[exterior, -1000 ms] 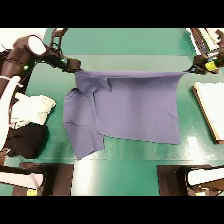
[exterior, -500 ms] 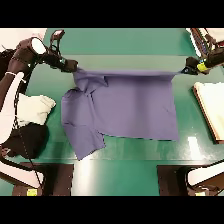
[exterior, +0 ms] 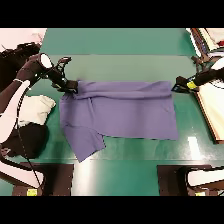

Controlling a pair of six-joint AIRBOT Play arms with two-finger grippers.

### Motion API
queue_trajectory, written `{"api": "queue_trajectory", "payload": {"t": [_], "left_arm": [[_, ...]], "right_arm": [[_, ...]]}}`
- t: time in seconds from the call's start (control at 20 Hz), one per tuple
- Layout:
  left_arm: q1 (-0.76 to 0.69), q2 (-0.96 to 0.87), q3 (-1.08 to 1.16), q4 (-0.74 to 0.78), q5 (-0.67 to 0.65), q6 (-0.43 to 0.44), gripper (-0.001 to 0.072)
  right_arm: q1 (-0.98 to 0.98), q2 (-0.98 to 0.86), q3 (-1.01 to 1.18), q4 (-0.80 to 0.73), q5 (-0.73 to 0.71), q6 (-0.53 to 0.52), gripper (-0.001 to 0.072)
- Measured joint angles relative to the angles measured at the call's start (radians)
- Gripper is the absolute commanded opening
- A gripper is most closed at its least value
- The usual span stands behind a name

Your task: Fold the shirts.

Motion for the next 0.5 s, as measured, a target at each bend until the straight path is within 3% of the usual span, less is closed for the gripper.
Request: {"api": "queue_trajectory", "payload": {"t": [0.25,0.5], "left_arm": [[-0.002,0.123,-0.069,0.061,-0.057,-0.052,0.0528],[-0.002,0.389,-0.385,0.100,-0.101,-0.122,0.0528]], "right_arm": [[0.000,0.097,-0.071,0.003,0.018,0.000,0.0458],[-0.046,0.272,-0.226,0.005,0.019,0.000,0.0453]]}}
